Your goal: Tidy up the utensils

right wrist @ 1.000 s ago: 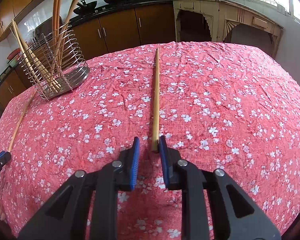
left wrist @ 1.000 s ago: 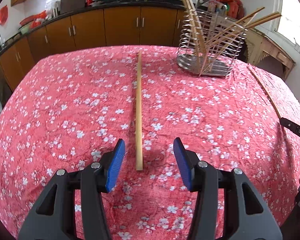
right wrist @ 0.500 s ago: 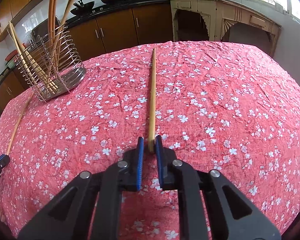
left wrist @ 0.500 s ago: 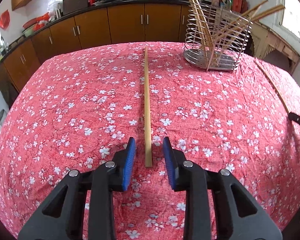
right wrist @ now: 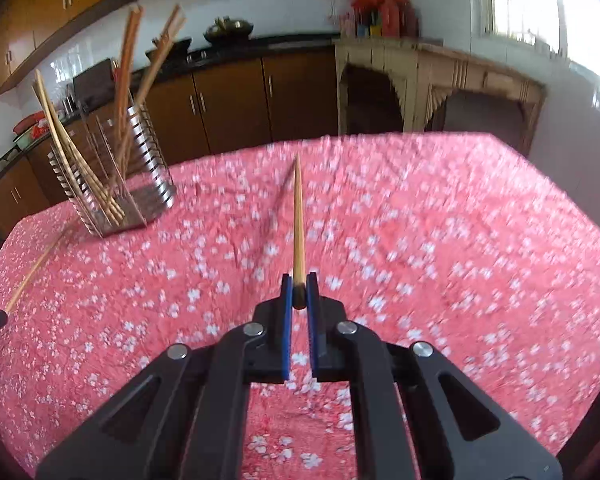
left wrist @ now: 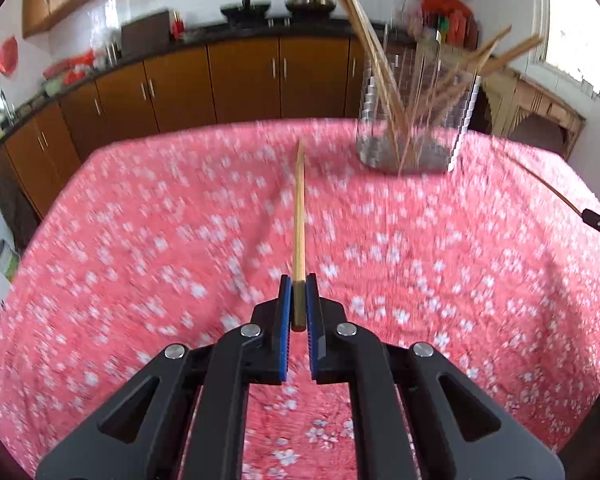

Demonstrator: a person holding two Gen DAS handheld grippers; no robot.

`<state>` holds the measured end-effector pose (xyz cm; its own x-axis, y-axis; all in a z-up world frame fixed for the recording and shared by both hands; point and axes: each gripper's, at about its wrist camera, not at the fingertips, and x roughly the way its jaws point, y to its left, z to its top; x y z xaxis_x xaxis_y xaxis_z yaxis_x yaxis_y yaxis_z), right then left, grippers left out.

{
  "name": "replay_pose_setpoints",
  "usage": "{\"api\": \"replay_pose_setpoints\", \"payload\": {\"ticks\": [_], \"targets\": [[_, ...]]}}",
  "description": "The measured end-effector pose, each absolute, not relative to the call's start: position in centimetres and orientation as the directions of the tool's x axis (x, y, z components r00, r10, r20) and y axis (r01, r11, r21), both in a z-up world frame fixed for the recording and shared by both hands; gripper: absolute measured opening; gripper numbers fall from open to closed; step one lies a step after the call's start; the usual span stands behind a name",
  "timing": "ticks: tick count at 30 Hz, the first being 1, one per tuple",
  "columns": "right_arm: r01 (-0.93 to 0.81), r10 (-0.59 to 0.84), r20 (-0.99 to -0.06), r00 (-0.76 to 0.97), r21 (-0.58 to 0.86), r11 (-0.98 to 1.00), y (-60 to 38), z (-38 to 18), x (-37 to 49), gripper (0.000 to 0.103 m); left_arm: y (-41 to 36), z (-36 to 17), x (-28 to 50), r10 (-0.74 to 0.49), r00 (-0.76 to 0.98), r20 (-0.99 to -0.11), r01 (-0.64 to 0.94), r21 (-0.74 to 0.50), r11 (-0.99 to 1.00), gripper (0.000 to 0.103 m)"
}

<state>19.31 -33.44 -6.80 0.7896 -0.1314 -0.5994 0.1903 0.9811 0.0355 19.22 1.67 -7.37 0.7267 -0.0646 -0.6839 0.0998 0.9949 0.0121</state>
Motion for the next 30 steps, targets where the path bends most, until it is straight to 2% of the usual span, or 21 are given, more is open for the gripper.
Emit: {"api": "replay_pose_setpoints", "payload": {"ticks": [7,10,15,30], "targets": [[0.179,-0.162,-0.397,0.903,0.004,0.984,-32.7,-0.6,16.9,0.008,3.0,-1.8,17.3,-0.06,0.86,-0.507,0.071,0.002,0.997,0.007],[0.168,-0.155,-0.329,0.932,0.012,0.986,-32.6,1.8,16.4,0.008,3.5,0.4,16.8,-0.05,0.9,-0.433,0.049,-0.012,0.999,0.007],[0.153,-0.142,-0.241,0.96,0.025,0.988,-32.6,4.8,15.8,0.008,4.2,2.8,17.1,-0.029,0.934,-0.355,0.02,-0.029,0.999,0.007],[0.061,-0.038,-0.193,0.981,0.117,0.991,-32.6,9.5,16.3,0.008,4.6,6.7,17.5,-0.011,0.965,-0.261,-0.005,-0.06,0.998,0.007]]}}
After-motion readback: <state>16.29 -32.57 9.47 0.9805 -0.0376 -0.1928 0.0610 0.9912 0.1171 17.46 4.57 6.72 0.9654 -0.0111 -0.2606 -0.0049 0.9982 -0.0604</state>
